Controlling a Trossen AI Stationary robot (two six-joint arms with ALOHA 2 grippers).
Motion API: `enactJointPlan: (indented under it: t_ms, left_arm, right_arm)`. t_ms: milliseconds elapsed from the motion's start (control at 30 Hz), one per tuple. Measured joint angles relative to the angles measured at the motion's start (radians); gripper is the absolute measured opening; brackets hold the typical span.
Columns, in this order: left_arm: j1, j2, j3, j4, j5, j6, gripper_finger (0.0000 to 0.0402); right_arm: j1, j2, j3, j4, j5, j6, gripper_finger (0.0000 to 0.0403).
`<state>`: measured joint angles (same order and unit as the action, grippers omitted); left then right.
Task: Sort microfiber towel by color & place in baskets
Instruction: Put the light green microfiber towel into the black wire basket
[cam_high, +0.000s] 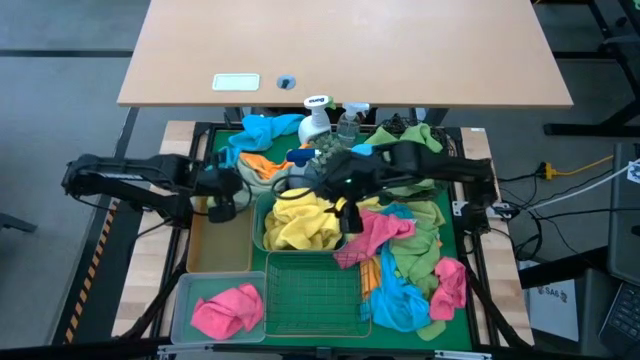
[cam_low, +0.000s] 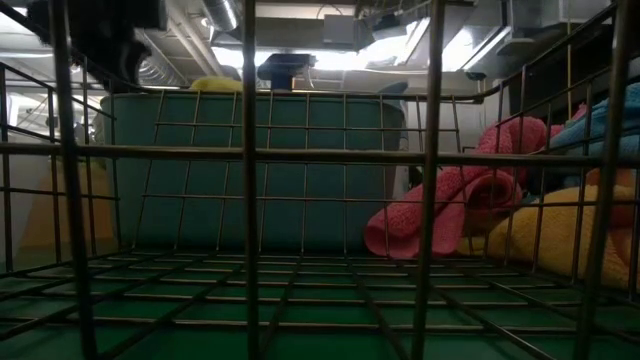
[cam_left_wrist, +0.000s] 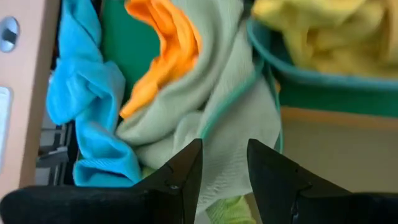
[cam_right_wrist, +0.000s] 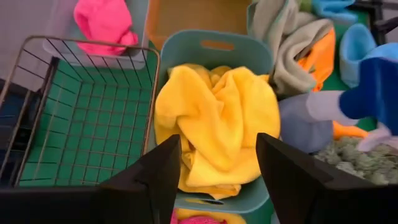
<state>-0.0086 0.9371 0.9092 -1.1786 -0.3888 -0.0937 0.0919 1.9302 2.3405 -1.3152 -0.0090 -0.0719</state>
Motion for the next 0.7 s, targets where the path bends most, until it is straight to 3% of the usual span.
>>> enactJointPlan:
  t_ms: [300,700]
  left_arm:
    - [0.0,0.0,-0.166,0.158,-0.172,0.0,0.0121]
    - [0.004,0.015,-0.171,0.18,-0.151,0.023,0.0121]
  right_arm:
    - [-0.001,-0.015,0.0,0.004,0.001,-0.003,0.0209]
    - [0.0,-0.009,0.0,0.004,0.0,-0.004,0.0209]
